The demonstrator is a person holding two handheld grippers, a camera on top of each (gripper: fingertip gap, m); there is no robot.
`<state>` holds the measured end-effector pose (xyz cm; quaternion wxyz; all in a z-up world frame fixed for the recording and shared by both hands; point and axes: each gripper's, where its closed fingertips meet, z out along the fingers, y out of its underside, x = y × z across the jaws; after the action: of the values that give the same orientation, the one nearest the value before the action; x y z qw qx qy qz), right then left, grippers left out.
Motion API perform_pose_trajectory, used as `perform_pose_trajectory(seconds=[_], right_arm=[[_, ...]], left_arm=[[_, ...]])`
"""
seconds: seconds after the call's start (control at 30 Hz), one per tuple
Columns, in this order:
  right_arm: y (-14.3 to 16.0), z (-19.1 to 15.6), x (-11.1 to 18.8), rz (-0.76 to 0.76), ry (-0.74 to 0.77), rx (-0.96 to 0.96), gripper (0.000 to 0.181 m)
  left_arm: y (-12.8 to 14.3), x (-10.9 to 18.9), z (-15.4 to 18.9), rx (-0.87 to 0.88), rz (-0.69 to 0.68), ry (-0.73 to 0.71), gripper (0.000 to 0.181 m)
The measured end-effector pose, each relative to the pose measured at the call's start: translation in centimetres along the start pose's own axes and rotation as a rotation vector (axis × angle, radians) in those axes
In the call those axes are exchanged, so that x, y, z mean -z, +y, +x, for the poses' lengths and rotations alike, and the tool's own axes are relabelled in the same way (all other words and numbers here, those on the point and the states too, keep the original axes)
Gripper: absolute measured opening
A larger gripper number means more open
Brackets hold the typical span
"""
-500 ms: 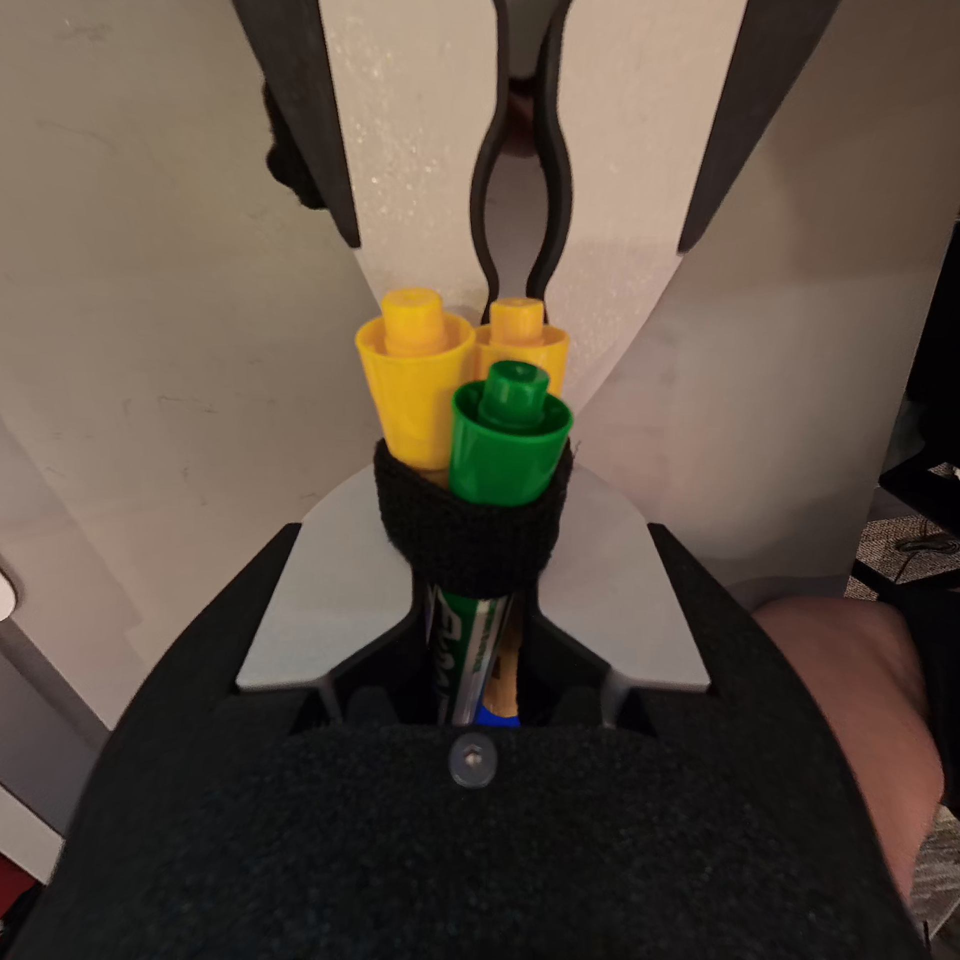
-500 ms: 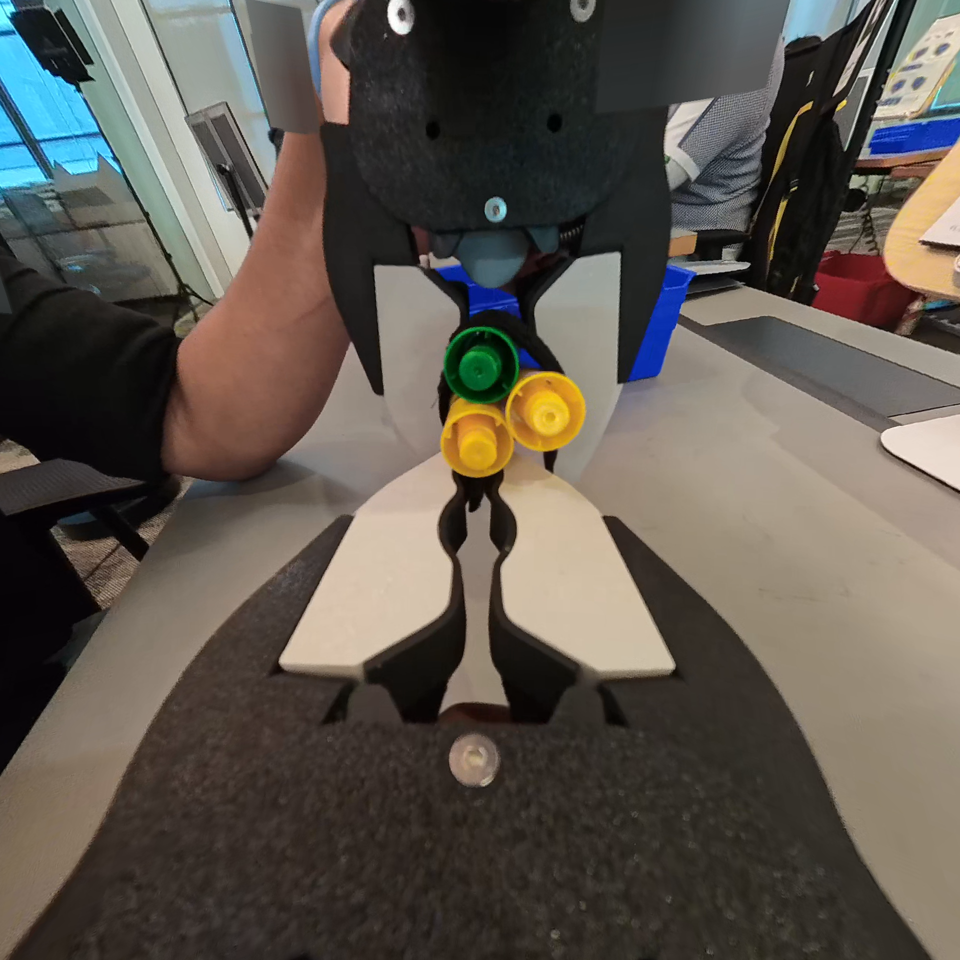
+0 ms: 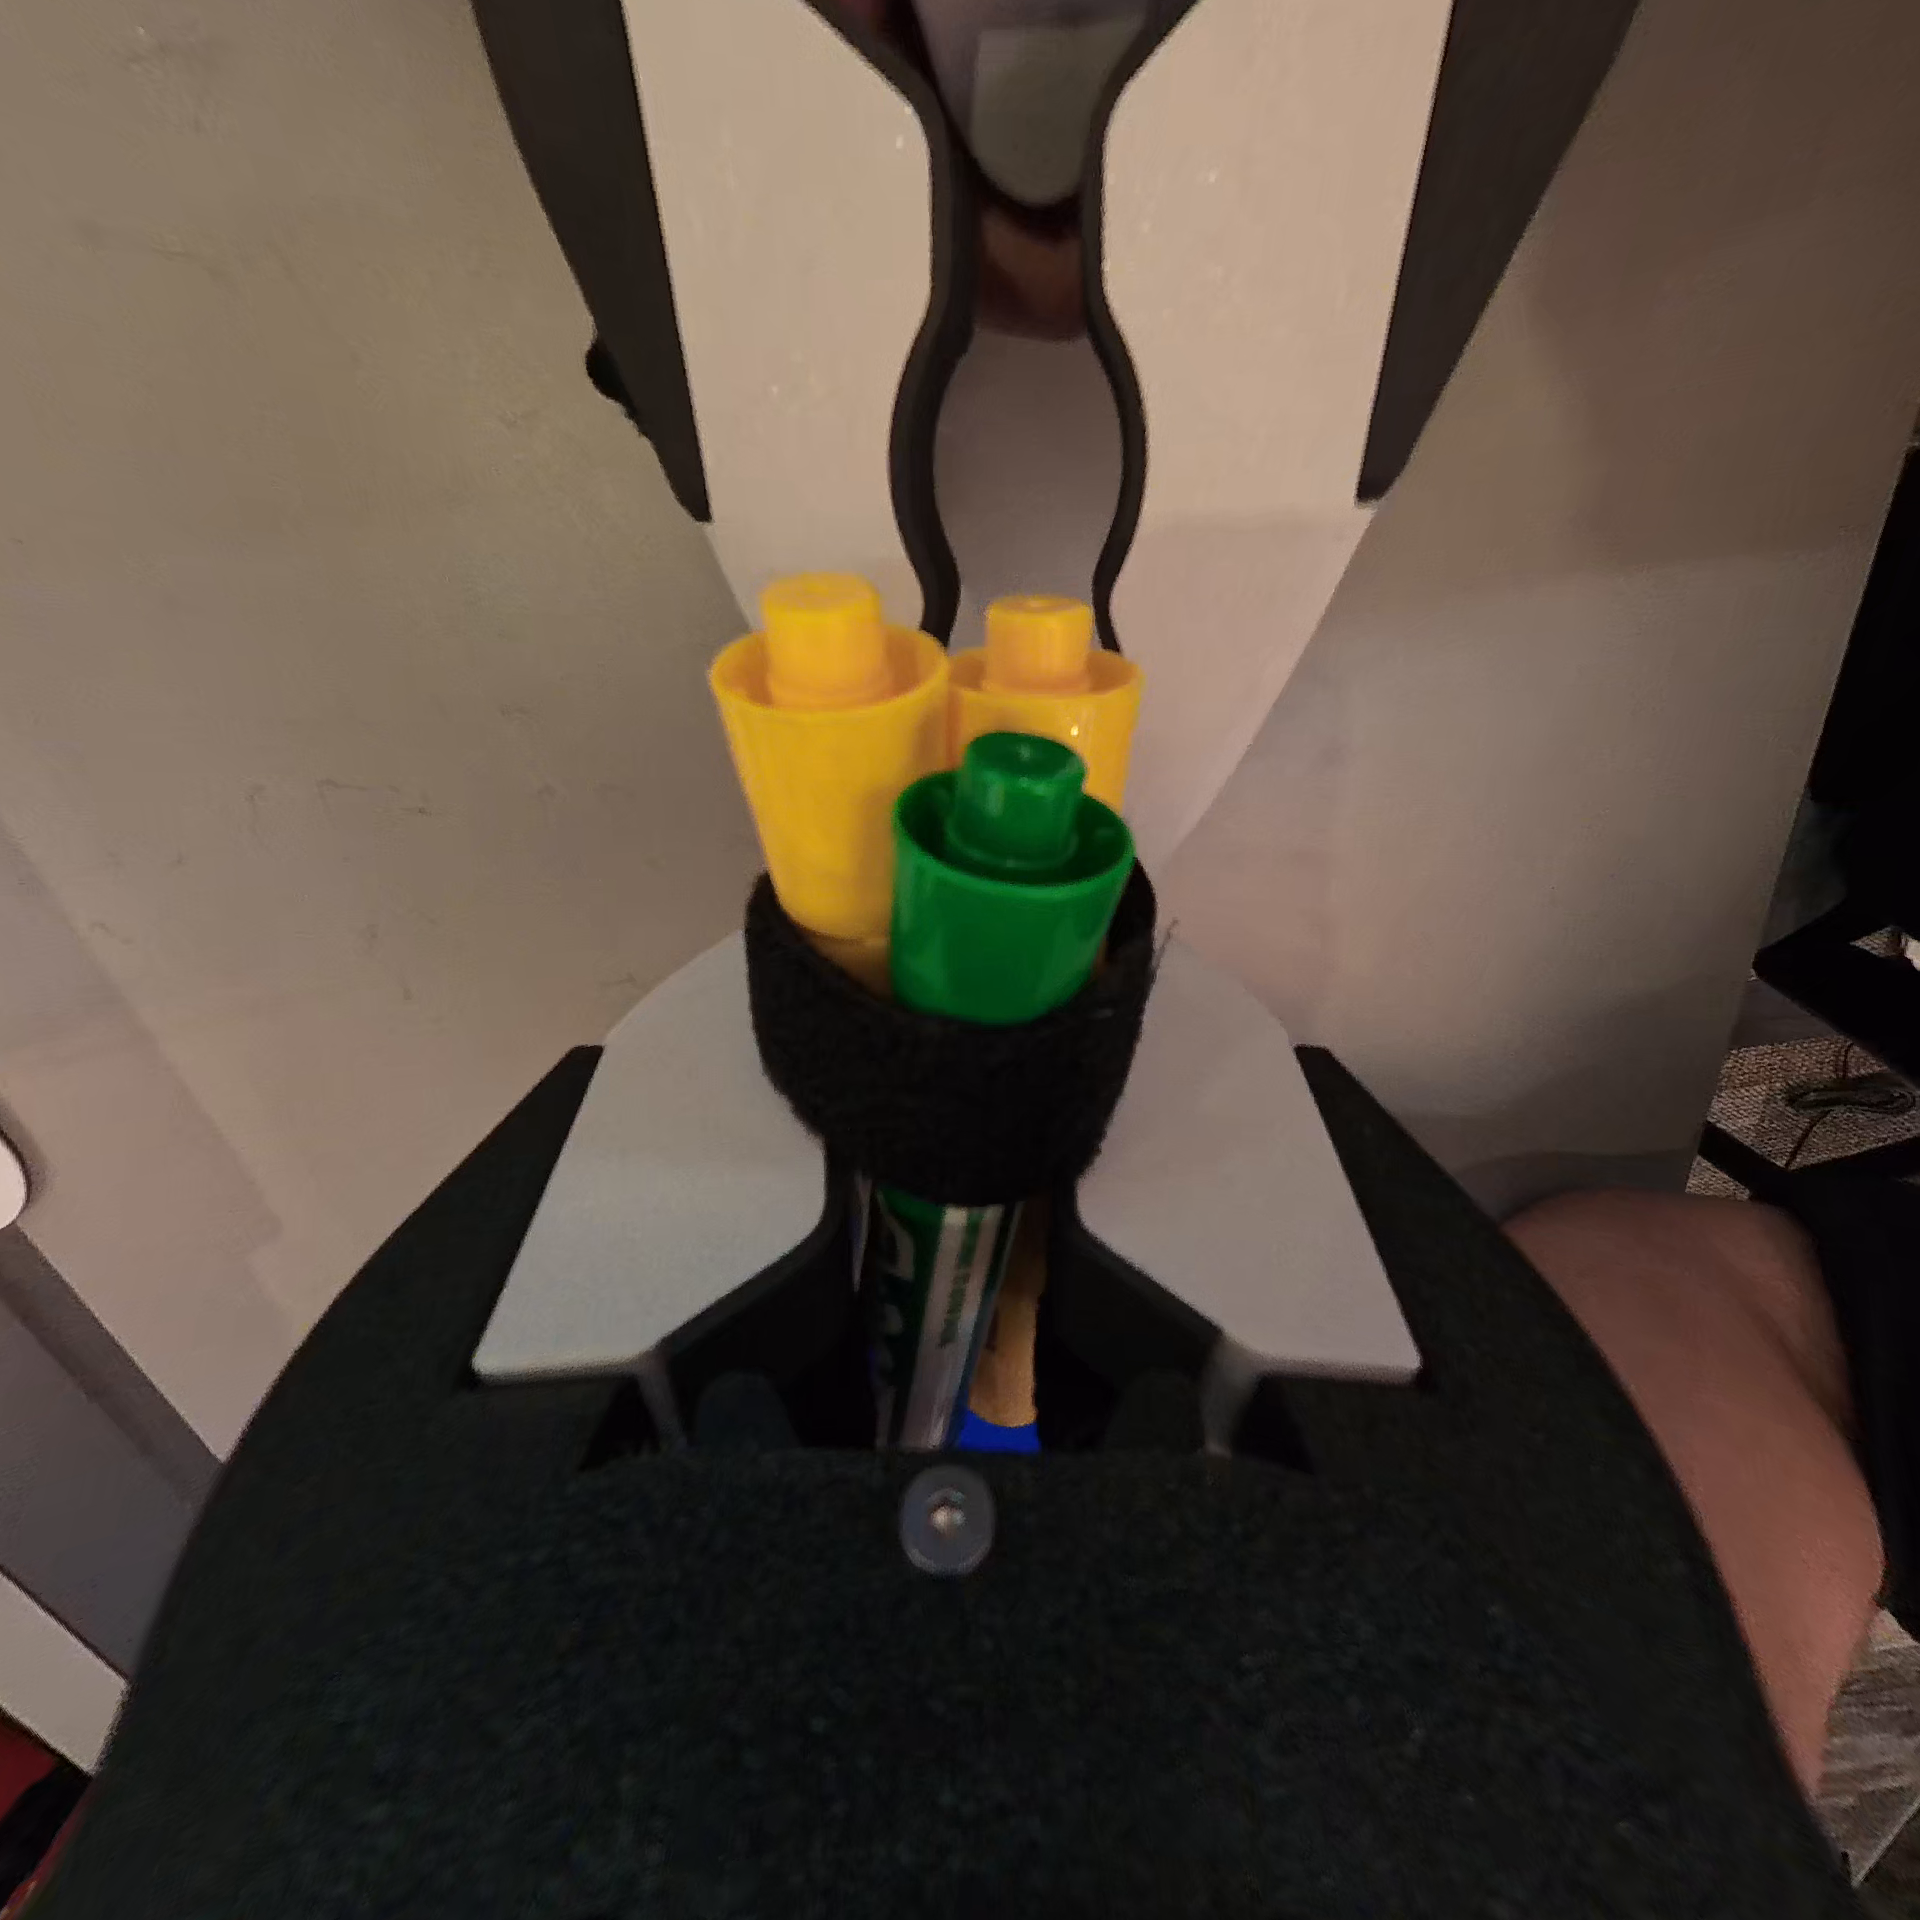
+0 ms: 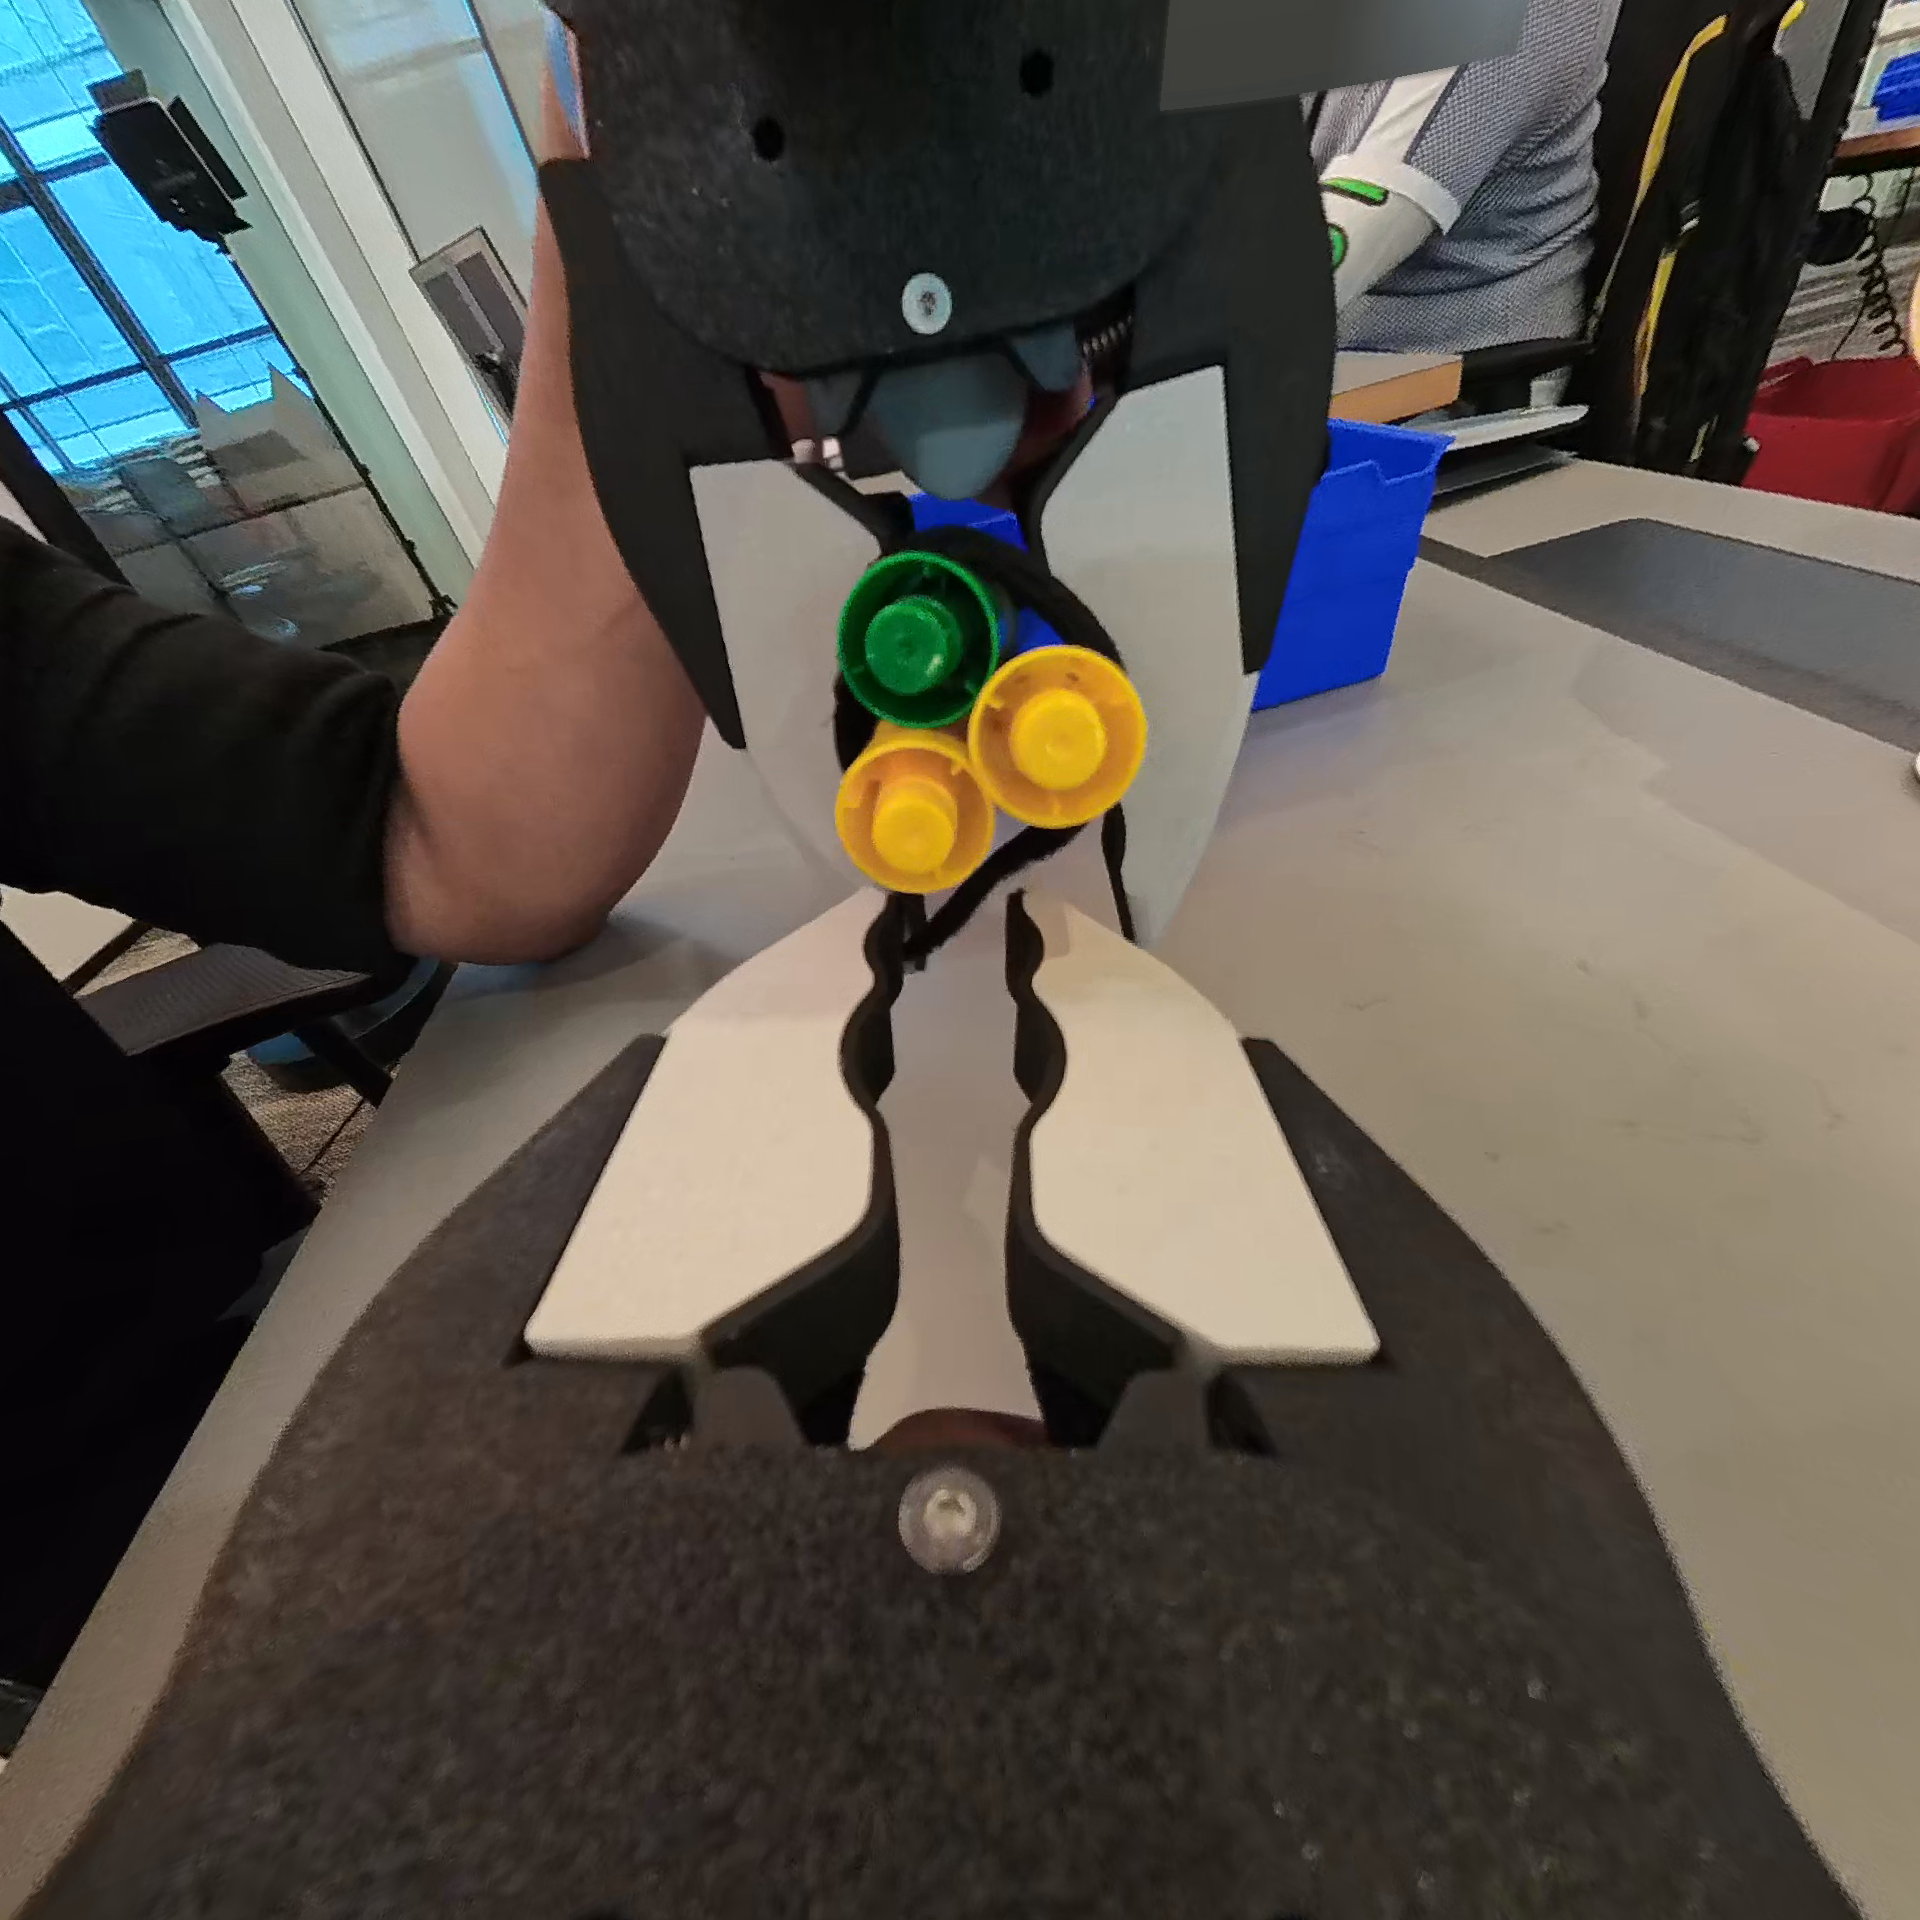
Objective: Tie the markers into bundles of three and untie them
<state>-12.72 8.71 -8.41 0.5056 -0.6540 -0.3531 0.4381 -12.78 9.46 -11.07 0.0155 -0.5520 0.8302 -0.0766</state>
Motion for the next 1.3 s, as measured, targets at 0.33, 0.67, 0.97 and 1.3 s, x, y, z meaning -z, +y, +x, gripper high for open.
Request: perform_pose_trajectory(seconds=[0.33, 0.67, 0.97, 1.3], right_arm=[[0.9, 0.2, 0.1, -0.036, -0.007, -0.022, 0.029], [0.9, -1.5, 0.2, -0.006, -0.107, -0.132, 0.042], [0.6, -0.7, 1.0, 0.051, 0.042, -0.116, 0.029], [-0.2, -0.3, 1.3, 0.136, 0.036, -0.234, 0.029]], left_arm=[[0.1, 0.0, 0.0, 0.005, 0.002, 0.005, 0.041], [0.3, 0.4, 0.0, 0.009, 0.015, 0.003, 0.041], [0.2, 0.1, -0.1, 0.007, 0.003, 0.002, 0.041], [0.0, -0.2, 0.1, 0.001, -0.005, 0.010, 0.041]])
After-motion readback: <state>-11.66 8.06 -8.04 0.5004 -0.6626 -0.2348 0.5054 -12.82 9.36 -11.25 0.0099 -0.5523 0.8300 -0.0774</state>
